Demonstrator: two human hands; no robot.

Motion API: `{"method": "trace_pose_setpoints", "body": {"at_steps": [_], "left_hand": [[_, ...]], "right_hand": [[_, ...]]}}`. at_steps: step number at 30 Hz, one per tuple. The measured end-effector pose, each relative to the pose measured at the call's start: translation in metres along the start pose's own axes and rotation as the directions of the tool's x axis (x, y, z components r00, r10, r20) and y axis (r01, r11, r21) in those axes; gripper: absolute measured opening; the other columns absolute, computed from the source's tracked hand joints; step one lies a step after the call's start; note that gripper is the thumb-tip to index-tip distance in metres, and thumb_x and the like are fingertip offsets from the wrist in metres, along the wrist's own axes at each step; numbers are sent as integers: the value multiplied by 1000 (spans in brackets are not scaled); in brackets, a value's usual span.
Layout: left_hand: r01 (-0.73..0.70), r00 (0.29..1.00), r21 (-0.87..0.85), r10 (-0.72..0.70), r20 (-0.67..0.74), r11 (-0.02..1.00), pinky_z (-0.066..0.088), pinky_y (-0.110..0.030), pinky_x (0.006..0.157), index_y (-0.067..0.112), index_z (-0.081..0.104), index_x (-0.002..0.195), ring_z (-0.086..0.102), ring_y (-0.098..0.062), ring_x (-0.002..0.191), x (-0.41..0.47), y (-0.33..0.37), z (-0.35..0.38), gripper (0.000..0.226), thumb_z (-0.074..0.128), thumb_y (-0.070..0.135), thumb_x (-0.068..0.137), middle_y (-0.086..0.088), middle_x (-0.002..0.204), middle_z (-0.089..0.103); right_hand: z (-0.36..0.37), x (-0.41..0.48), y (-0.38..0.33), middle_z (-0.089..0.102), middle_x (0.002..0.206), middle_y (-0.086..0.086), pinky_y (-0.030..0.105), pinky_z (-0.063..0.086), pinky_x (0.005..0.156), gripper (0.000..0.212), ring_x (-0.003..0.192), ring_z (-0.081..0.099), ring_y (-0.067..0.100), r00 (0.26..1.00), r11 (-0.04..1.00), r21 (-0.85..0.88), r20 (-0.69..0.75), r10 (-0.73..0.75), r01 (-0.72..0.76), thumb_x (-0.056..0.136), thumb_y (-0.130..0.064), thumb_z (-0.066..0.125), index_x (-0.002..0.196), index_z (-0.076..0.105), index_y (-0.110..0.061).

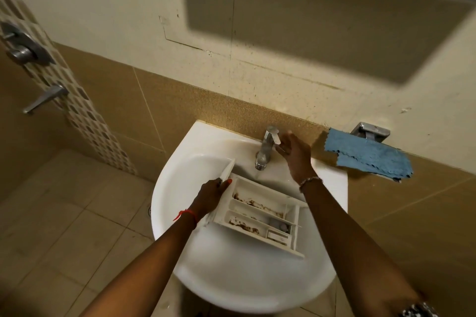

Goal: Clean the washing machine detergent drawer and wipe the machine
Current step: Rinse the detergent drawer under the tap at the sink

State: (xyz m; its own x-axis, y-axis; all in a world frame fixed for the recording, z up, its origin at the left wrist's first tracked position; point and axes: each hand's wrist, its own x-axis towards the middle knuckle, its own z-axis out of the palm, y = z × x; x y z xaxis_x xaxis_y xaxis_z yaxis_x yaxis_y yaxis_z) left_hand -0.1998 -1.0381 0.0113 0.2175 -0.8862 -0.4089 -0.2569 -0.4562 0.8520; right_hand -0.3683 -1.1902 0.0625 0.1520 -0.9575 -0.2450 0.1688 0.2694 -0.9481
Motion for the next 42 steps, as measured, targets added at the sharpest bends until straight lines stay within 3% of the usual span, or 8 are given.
{"method": "trace_pose_setpoints", "body": {"at_steps": [3, 7, 18, 22, 31, 34, 38, 42], "left_hand": [[-4, 1000, -2, 3, -15, 1000, 50, -37, 89, -3, 57, 111, 64, -33, 98, 1, -1, 2, 40, 42, 31, 97, -20, 110, 65], [-4, 999, 14, 5, -41, 1000, 51, -40, 90, -6, 59, 108, 63, -34, 96, 2, -4, 3, 45, 42, 34, 97, -21, 106, 66], [-16, 997, -5, 15, -79, 1000, 48, -23, 75, 1, 58, 109, 62, -20, 83, 0, -5, 8, 38, 42, 33, 97, -11, 99, 65], [-25, 994, 10, 26, -107, 1000, 50, -21, 73, 1, 59, 107, 60, -18, 79, -2, -3, 11, 36, 42, 31, 97, -9, 94, 63], [-22, 990, -2, 21, -139, 1000, 52, -37, 84, -1, 61, 105, 63, -30, 87, -2, -5, 12, 45, 42, 39, 96, -19, 99, 67], [-24, 987, -2, 24, -156, 1000, 52, -45, 85, 1, 62, 102, 64, -32, 87, -5, -4, 11, 48, 43, 44, 94, -17, 95, 67], [-33, 983, 16, 36, -178, 999, 52, -49, 83, 0, 61, 94, 62, -32, 82, -6, -5, 11, 53, 43, 50, 93, -19, 88, 66], [-37, 982, 3, 37, -186, 999, 51, -50, 82, 0, 62, 93, 62, -35, 84, -2, -10, 12, 77, 38, 72, 77, -19, 88, 66]], "right_hand": [[-2, -9, 25, 65, 51, 8, 35, 56, 61, 23, 48, 65, 17, 934, 869, 401, -78, 349, -291, 96, -6, 41, 76, 53, -1], [10, -25, 53, 64, 62, 21, 43, 56, 63, 24, 74, 59, 31, 807, 706, 421, 126, 577, -570, 96, -2, 34, 84, 52, 6], [19, -23, 63, 48, 56, 9, 24, 34, 56, 31, 61, 40, 18, 785, 692, 380, 201, 585, -613, 93, 3, 27, 71, 47, -5], [24, -32, 65, 64, 59, 15, 29, 54, 50, 38, 58, 63, 26, 755, 704, 274, 283, 592, -655, 97, -2, 30, 69, 56, 0], [16, -25, 54, 66, 68, 26, 44, 35, 102, 28, 105, 50, 37, 693, 669, 180, 209, 690, -721, 96, -1, 32, 86, 55, 10], [14, -22, 52, 56, 83, 23, 42, 42, 94, 28, 84, 54, 33, 728, 647, 344, 210, 653, -680, 96, 1, 30, 84, 54, 7], [18, -22, 55, 53, 76, 16, 31, 54, 47, 27, 72, 52, 24, 759, 653, 406, 201, 619, -640, 96, 1, 31, 80, 52, 2], [19, -31, 67, 67, 62, 14, 29, 56, 52, 30, 59, 66, 23, 767, 790, 33, 268, 583, -612, 97, -6, 36, 77, 57, 1]]}}
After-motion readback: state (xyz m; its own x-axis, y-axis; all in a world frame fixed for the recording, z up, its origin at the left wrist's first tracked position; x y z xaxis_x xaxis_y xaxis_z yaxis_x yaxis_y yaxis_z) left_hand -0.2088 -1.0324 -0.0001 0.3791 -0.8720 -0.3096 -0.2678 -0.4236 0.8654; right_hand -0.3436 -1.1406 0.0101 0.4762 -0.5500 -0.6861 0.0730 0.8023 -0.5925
